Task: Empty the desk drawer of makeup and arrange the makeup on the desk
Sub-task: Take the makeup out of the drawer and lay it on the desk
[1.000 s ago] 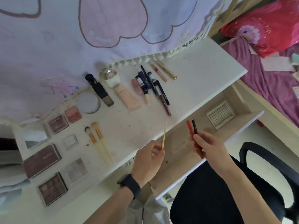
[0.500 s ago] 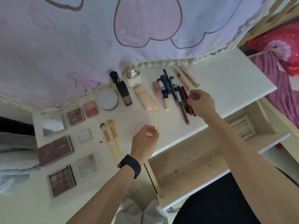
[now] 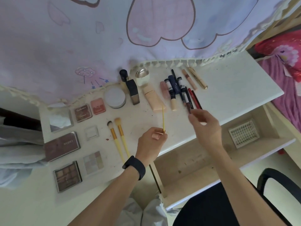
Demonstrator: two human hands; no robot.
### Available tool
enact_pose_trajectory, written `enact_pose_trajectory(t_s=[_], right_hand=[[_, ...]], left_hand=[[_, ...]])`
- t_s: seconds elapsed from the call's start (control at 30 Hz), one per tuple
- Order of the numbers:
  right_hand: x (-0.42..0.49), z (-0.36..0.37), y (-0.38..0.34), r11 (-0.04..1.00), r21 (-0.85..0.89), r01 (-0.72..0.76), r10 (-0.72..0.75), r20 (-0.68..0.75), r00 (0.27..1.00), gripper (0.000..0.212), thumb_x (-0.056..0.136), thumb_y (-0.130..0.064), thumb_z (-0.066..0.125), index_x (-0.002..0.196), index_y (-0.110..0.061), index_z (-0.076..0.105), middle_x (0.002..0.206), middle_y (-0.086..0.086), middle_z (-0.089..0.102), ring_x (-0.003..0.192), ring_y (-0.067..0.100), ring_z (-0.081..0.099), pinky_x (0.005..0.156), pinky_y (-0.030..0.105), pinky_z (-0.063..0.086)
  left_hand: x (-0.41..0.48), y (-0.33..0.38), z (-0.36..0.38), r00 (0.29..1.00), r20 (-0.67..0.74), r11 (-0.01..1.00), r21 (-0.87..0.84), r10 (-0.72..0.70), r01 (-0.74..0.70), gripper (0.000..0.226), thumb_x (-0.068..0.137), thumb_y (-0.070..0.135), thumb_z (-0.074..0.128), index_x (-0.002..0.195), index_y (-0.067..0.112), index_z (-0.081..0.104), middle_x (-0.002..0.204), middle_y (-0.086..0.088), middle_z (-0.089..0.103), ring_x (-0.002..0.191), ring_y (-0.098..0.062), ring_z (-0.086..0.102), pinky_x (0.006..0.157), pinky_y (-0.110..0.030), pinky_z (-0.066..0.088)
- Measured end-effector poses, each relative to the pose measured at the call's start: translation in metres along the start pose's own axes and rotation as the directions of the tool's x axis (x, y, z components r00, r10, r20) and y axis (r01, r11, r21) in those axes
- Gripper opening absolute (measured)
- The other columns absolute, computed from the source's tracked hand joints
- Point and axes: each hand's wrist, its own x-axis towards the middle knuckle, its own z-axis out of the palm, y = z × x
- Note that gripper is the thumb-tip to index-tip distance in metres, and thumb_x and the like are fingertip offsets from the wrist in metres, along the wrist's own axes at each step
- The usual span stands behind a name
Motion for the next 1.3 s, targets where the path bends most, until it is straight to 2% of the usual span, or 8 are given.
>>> enact_pose_trajectory(t_s=[0.1,0.3,0.5,0.63,0.77,0.9,1.03,1.3], right_hand=[[-0.035,0.014,-0.007,0.959,0.251,-0.131,0.076,0.218,0.973,0.018,0.093,-0.032,0.07,0.11,-0.039,0.072,0.098,-0.031,0.072,0.093,-0.014,0.065,0.069,0.004,0.049],[-0.048,0.04,-0.005,0.908,0.367,-0.202,0.1,0.278,0.955,0.015,0.093,-0.025,0.072,0.105,-0.031,0.077,0.095,-0.017,0.077,0.082,-0.007,0.067,0.063,0.008,0.048],[-0.045,0.076,-0.004,0.961,0.205,-0.183,0.125,0.268,0.955,0.009,0.093,-0.026,0.071,0.099,-0.03,0.076,0.082,-0.016,0.075,0.079,0.0,0.069,0.076,0.022,0.053],[-0.052,0.108,-0.011,0.997,0.003,-0.077,0.072,0.342,0.937,0.007,0.09,-0.032,0.072,0.088,-0.038,0.071,0.077,-0.024,0.072,0.078,-0.008,0.066,0.071,0.008,0.046],[-0.052,0.137,-0.024,0.995,-0.085,0.047,-0.01,0.391,0.92,0.018,0.09,-0.037,0.072,0.106,-0.03,0.073,0.086,-0.02,0.072,0.084,-0.009,0.065,0.081,0.009,0.045],[-0.054,0.15,-0.033,0.975,-0.137,0.173,-0.111,0.372,0.922,0.023,0.091,-0.036,0.072,0.111,-0.026,0.072,0.089,-0.014,0.069,0.087,0.003,0.065,0.086,0.022,0.049],[-0.063,0.153,-0.029,0.953,-0.164,0.256,-0.183,0.365,0.913,0.023,0.09,-0.029,0.072,0.113,-0.028,0.073,0.087,-0.013,0.065,0.077,0.002,0.06,0.077,0.012,0.044],[-0.075,0.154,-0.021,0.944,-0.148,0.295,-0.24,0.308,0.921,0.025,0.092,-0.023,0.07,0.116,-0.021,0.075,0.084,-0.014,0.06,0.084,0.009,0.055,0.079,0.017,0.041]], left_hand=[[-0.006,0.0,-0.003,1.0,0.002,1.0,-0.009,0.018,-0.018,0.007,0.086,0.038,0.075,0.091,0.035,0.071,0.081,0.023,0.069,0.076,0.002,0.065,0.061,-0.005,0.043],[-0.024,-0.001,-0.014,0.997,0.026,0.992,0.103,0.072,-0.074,0.015,0.078,0.044,0.081,0.084,0.037,0.07,0.079,0.026,0.069,0.077,0.004,0.064,0.065,-0.005,0.043],[-0.036,-0.013,-0.057,0.985,-0.021,0.923,0.354,0.168,-0.15,0.008,0.092,0.04,0.062,0.096,0.036,0.068,0.087,0.021,0.067,0.083,0.001,0.061,0.072,-0.022,0.054],[-0.037,-0.033,-0.097,0.943,-0.069,0.667,0.723,0.327,-0.178,0.024,0.096,0.029,0.058,0.119,0.028,0.064,0.116,0.004,0.063,0.111,-0.018,0.054,0.088,-0.036,0.051],[-0.029,-0.047,-0.117,0.938,0.058,0.408,0.89,0.341,-0.204,0.046,0.096,0.033,0.057,0.141,0.025,0.051,0.142,-0.002,0.053,0.135,-0.024,0.043,0.1,-0.04,0.045],[-0.024,-0.054,-0.12,0.936,0.096,0.397,0.887,0.338,-0.234,0.048,0.098,0.034,0.055,0.145,0.024,0.048,0.141,-0.007,0.053,0.137,-0.025,0.039,0.103,-0.039,0.045],[-0.021,-0.055,-0.119,0.929,0.099,0.4,0.883,0.357,-0.247,0.046,0.098,0.033,0.057,0.143,0.024,0.05,0.143,-0.01,0.051,0.136,-0.027,0.041,0.102,-0.041,0.048],[-0.02,-0.056,-0.12,0.932,0.096,0.364,0.903,0.35,-0.23,0.048,0.097,0.031,0.057,0.144,0.025,0.05,0.142,-0.012,0.051,0.133,-0.029,0.043,0.103,-0.039,0.047]])
